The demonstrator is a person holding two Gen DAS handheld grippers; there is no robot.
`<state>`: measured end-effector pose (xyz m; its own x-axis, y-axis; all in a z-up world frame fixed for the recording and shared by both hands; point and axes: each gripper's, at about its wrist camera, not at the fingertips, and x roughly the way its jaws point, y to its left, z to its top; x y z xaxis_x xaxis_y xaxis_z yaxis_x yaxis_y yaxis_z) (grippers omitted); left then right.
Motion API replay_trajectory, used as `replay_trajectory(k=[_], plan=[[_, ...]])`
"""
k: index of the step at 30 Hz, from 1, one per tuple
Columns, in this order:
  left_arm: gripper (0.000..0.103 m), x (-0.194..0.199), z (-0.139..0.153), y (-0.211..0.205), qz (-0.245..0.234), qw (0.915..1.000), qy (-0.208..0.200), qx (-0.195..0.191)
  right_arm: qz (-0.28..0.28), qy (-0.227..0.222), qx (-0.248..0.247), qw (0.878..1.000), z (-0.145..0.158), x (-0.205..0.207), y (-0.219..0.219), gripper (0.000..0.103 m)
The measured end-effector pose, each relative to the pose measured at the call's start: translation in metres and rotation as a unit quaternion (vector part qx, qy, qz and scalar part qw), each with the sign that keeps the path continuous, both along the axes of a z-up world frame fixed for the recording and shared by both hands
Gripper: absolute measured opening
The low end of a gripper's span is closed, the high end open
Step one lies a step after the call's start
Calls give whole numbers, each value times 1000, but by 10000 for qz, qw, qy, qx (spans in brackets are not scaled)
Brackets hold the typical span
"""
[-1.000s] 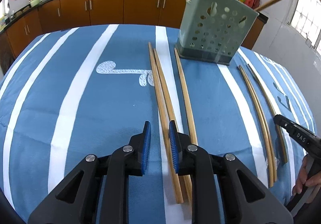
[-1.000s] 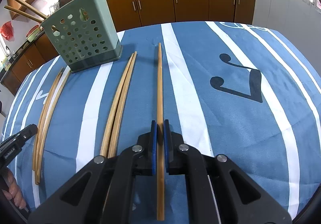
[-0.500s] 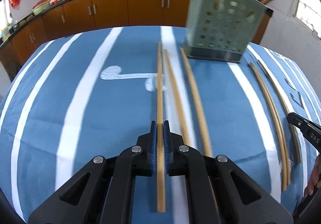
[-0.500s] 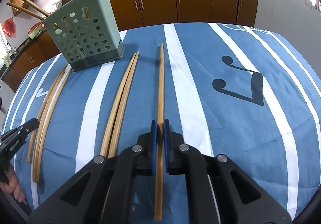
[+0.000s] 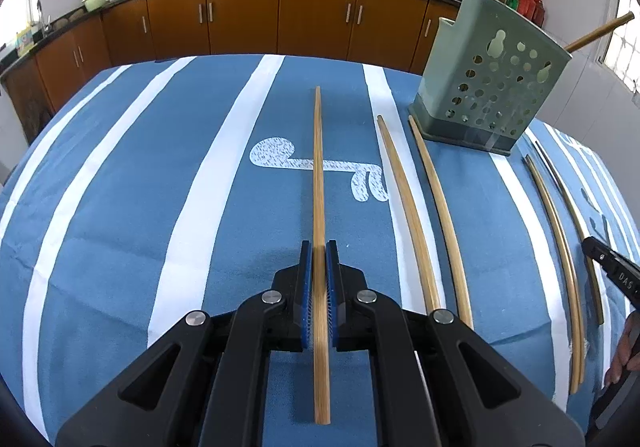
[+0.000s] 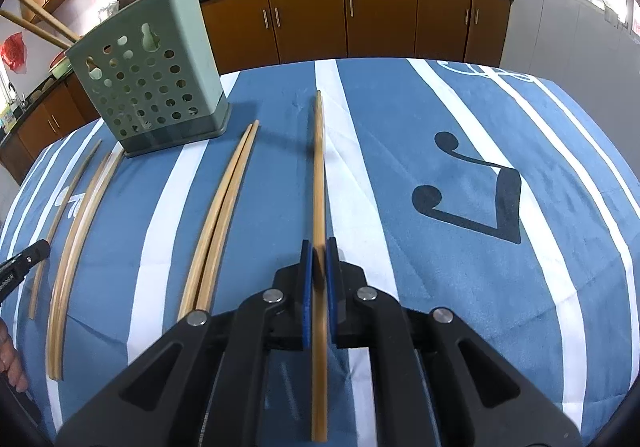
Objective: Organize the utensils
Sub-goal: 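Grasp a chopstick with the right tool while the left tool grasps another, then hold the grasped chopsticks on the cloth with both tools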
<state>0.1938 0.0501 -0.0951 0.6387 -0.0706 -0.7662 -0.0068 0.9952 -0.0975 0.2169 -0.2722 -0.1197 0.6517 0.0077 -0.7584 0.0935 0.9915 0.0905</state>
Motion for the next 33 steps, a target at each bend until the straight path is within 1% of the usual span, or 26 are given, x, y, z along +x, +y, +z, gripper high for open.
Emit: replay_trajectory(k=[15,33], plan=[[8,-1,-1,2,13,9999,-3,-108,8,7,62,10000,0,-1,-2,8],[8,0,-1,1,13,10000,-1,-86,8,-3,74,10000,0,-1,-3,8]])
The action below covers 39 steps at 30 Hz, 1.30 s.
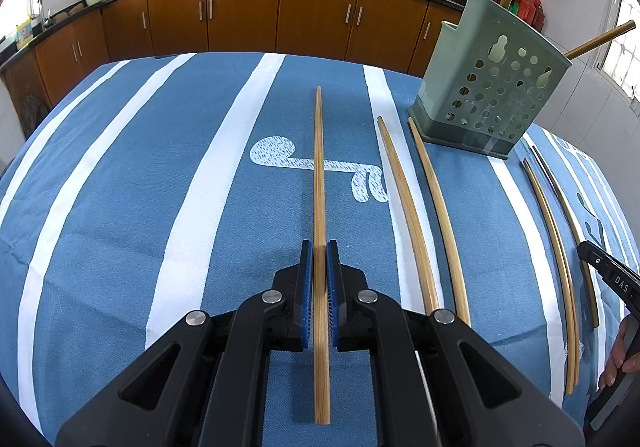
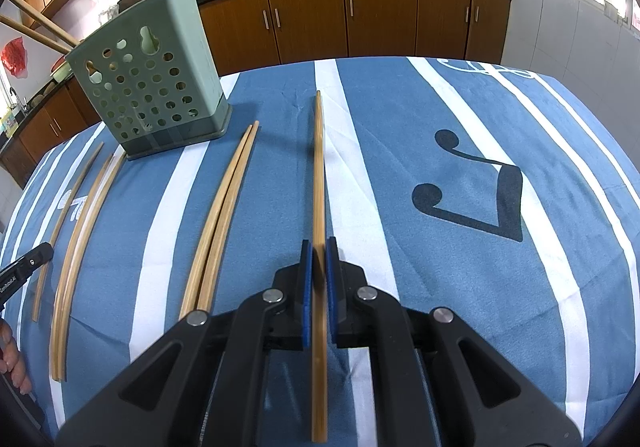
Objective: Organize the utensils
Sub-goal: 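Hold the grasped chopsticks on the cloth with both tools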
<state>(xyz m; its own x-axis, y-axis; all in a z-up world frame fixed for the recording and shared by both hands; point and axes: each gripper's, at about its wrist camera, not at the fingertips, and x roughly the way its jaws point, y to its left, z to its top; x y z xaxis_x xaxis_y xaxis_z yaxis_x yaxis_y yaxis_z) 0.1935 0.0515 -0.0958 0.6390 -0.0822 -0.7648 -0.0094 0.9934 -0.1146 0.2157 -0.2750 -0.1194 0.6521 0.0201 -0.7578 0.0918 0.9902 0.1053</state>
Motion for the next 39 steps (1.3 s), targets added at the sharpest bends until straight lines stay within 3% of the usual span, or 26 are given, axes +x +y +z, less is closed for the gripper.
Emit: replay_trajectory(k=[27,39], plan=[[7,-10,1,-12,-216,9986,72,480,90,1,-7,10000,2,-12,2,8],[7,-23,48,-2,-151,9981,-517,314,-15,-661,208,9976,48,-34,-11,8]])
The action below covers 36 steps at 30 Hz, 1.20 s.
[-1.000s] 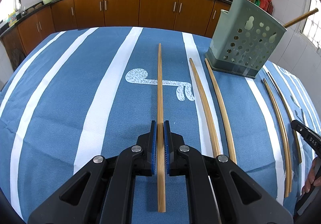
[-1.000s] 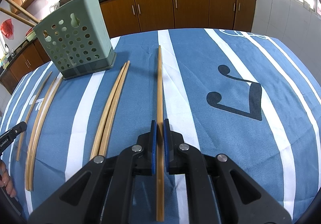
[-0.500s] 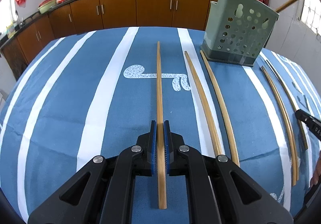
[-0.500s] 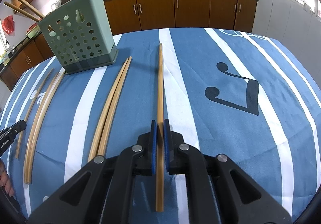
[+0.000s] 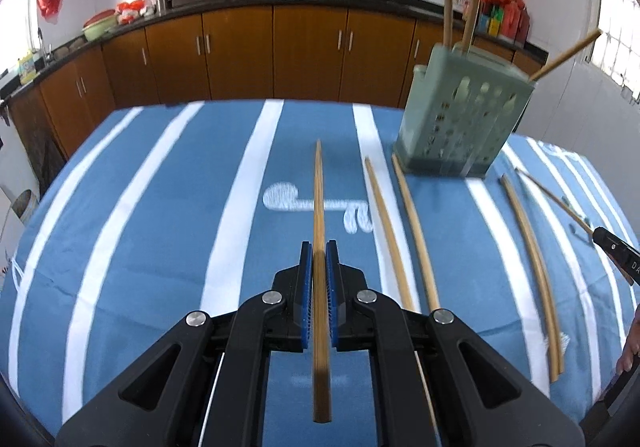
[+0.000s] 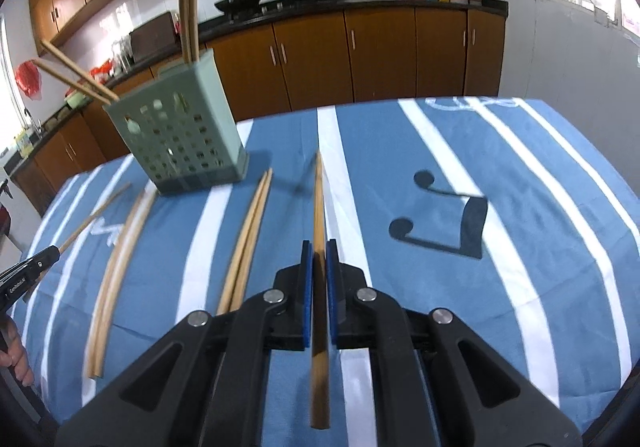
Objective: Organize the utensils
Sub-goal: 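Hold the grasped chopsticks on the cloth with both tools, then lift both held chopsticks and carry them over the green holder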
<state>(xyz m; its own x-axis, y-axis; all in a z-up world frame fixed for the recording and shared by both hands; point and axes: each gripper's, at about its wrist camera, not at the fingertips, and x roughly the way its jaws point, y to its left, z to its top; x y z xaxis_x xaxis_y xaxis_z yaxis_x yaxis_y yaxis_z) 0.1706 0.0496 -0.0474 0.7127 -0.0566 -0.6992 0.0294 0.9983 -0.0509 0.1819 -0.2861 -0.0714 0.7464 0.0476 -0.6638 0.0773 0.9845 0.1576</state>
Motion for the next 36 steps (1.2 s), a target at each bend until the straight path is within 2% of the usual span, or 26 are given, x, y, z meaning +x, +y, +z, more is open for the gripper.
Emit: replay_trajectory(k=[14,26,30,36], plan=[[7,-14,56,4,8,9967,-757,-298,-113,-908,125,9957,58,-18,-8,8],[7,-18,91,-3,-203,9923,-1187,-299,123,-1463,63,9891,103,-21,0,8],[7,-22,115,-9,-393,9882,-1438,-349,335,-1709,321,9842,131,-24,0,8],[7,-23,149,-23,-589,9782,-1926,-509,640,-2240,876,9685,176,-27,2,8]])
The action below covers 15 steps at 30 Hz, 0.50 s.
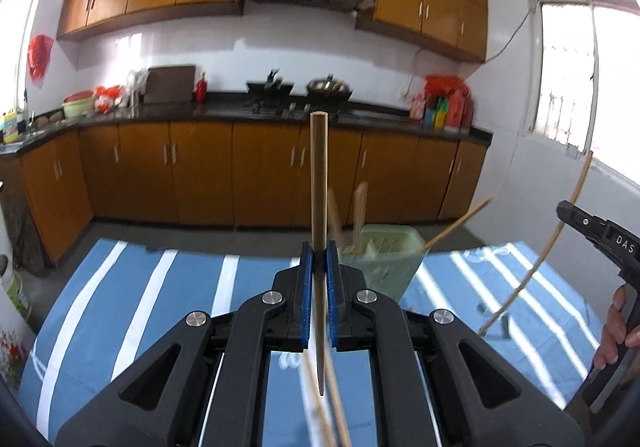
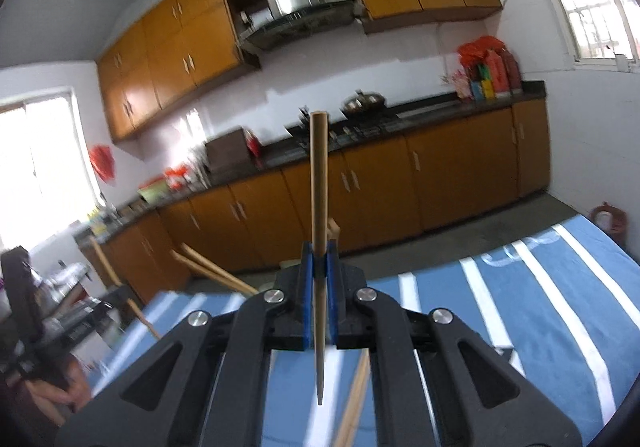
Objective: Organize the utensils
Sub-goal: 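Lift both held chopsticks and carry them over the green holder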
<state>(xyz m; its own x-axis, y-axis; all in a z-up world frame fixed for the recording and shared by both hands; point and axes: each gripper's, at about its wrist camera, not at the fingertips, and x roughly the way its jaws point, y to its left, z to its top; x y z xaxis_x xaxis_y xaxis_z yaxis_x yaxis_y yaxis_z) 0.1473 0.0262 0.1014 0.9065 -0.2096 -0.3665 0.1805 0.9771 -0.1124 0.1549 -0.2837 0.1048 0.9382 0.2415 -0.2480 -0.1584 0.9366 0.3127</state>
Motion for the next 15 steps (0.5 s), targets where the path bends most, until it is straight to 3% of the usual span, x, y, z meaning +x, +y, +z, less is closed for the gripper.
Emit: replay_trajectory(k=[5,10,15], plan=[[7,8,26,-17,-30,9985,-496,-207,3,-659,-16,9978,31,6,20,8],[7,29,48,-28,132,9941,-910,-568,-311,-1136,76,9930,44,29,29,8],[7,52,56,-32,407,9879,-1264,-800,-593,-1178,-25,9913,37,68,34,8]])
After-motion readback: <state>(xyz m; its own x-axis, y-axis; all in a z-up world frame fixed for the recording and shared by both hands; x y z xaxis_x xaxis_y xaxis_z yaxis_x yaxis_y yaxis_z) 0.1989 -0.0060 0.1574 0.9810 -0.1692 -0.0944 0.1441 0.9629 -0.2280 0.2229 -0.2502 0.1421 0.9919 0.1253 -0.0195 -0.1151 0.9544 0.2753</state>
